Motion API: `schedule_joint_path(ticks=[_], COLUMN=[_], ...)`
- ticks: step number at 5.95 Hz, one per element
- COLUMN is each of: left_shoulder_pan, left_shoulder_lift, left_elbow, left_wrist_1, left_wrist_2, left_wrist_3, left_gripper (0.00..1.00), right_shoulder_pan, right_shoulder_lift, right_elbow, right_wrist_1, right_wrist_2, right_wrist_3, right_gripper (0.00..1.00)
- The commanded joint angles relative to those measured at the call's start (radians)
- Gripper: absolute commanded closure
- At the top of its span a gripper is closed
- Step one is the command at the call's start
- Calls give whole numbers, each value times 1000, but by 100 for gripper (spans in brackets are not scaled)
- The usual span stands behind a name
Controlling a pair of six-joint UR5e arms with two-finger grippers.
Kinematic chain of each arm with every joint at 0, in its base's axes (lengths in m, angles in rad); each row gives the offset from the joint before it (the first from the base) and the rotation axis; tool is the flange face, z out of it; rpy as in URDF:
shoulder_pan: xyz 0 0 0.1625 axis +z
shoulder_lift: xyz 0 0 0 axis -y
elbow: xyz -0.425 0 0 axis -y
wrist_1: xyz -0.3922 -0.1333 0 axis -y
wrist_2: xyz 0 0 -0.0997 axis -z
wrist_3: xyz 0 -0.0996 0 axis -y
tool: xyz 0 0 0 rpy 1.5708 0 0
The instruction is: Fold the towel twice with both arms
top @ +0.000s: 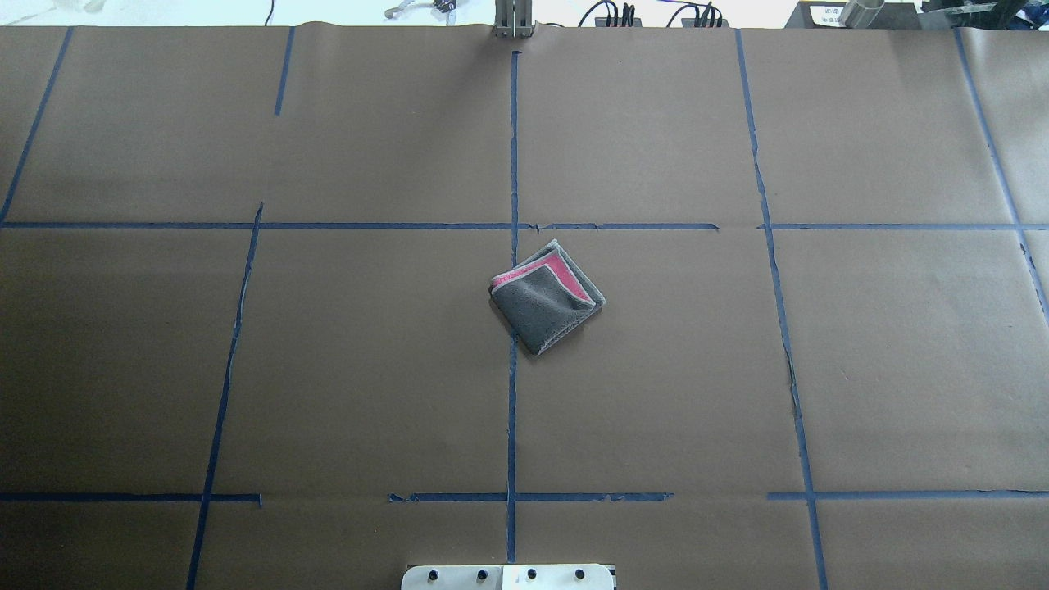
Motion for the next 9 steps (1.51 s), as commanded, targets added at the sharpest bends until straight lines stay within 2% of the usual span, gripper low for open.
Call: schedule_joint_path(ticks=[1, 3, 4, 6, 9], left_shoulder_pan=[4, 5, 12, 12, 12], left_shoulder_lift=[-20, -22, -25, -28, -30], left_elbow=[6, 9, -4, 6, -15], left_wrist_1=[1, -2, 0, 0, 0], left_wrist_2=[-2, 32, 36, 32, 32], left_wrist_3=[-10, -5, -2, 0, 0], left_gripper=[0, 0, 0, 0, 0], right_shoulder_pan=[-17, -26, -26, -25, -25], right_shoulder_lift=[4, 32, 20, -23, -24], right_elbow=[10, 79, 97, 108, 149], right_wrist_1=[-3, -148, -173, -160, -154], right_wrist_2=[8, -9, -16, -3, 2], right_wrist_3=[5, 12, 13, 127, 130], right_gripper=[0, 0, 0, 0, 0])
